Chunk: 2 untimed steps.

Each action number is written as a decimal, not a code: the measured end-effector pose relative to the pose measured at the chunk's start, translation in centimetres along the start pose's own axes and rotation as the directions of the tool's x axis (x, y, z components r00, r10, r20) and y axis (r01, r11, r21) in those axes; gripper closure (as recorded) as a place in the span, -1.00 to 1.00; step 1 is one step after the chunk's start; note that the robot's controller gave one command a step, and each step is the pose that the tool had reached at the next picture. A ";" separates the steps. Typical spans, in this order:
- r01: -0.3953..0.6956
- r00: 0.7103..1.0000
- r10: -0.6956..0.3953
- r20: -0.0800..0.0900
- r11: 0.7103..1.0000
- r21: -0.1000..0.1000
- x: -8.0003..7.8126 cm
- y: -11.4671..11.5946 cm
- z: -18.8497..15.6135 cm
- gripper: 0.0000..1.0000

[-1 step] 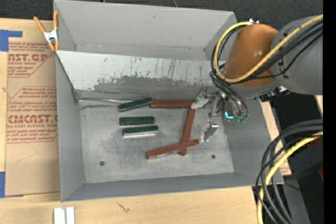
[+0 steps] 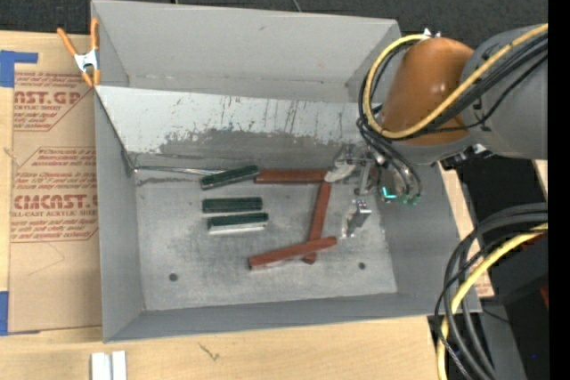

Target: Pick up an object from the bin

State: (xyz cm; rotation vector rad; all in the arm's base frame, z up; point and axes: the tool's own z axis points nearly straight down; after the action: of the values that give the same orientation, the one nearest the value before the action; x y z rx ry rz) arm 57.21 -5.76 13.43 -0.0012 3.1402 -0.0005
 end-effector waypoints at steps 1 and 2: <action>-0.068 0.997 0.068 0.048 0.998 -0.001 5.3 4.8 5.2 1.00; -0.068 0.997 0.068 0.048 0.998 -0.001 5.3 4.8 5.2 1.00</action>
Offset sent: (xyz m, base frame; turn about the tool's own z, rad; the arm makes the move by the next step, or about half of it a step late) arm 0.0000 0.0000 0.0000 0.0000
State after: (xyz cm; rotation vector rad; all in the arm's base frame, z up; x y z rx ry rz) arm 51.92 -1.00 8.18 0.1042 3.0909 -0.0013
